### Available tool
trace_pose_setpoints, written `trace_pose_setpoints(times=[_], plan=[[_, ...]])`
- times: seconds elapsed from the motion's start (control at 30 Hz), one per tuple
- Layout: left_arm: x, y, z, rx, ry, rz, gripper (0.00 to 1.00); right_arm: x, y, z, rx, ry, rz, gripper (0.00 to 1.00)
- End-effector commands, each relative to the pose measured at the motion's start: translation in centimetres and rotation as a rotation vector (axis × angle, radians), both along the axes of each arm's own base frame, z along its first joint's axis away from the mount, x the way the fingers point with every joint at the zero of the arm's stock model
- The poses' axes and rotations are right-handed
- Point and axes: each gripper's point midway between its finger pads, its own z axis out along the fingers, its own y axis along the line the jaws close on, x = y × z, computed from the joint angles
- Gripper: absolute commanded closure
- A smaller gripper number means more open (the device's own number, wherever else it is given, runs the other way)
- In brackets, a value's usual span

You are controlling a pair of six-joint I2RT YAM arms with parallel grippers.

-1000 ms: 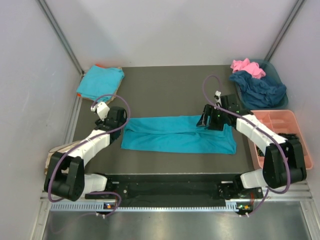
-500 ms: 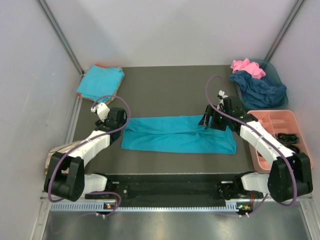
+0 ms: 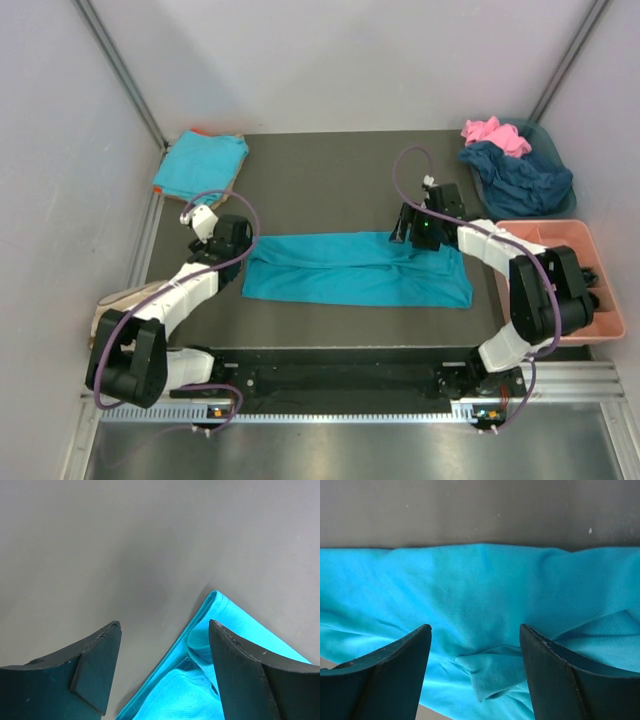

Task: Fold and stack the t-shirts
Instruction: Fold the tshirt

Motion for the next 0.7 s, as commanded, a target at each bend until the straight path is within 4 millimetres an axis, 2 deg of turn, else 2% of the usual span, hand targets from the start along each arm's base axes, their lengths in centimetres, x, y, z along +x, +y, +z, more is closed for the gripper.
trace_pose_setpoints(times=[0.0,0.03,0.07,0.3,0.53,0.67], plan=[[0.0,0.2,0.5,0.011,-0.024,0.005,0.25,-1.5,0.1,-0.2,0.005,0.002,0.016,0.29],[0.0,0.3,0.3,0.014,-0.016,0.005,0.25,-2.0,0.2,0.3,0.015,-0.005,0.024,0.29],[0.0,0.3,0.3,0.014,-0.018,0.006,0.25,-3.2,-0.1,-0.3,0.009,0.027,0.028,0.29],[0.2,0.1,0.0,0.008,-0.011,0.001,0.25,-7.5,-0.7,-0.6,0.007,0.101,0.037,0.29],[0.3,-0.1,-0.3,0.002,-0.002,-0.007,0.25,-10.4,-0.3,0.2,0.037,0.148,0.062,0.29],[0.4,-0.2,-0.3,0.007,0.000,-0.010,0.25,-10.9,0.4,1.6,0.077,0.125,0.085,0.29]])
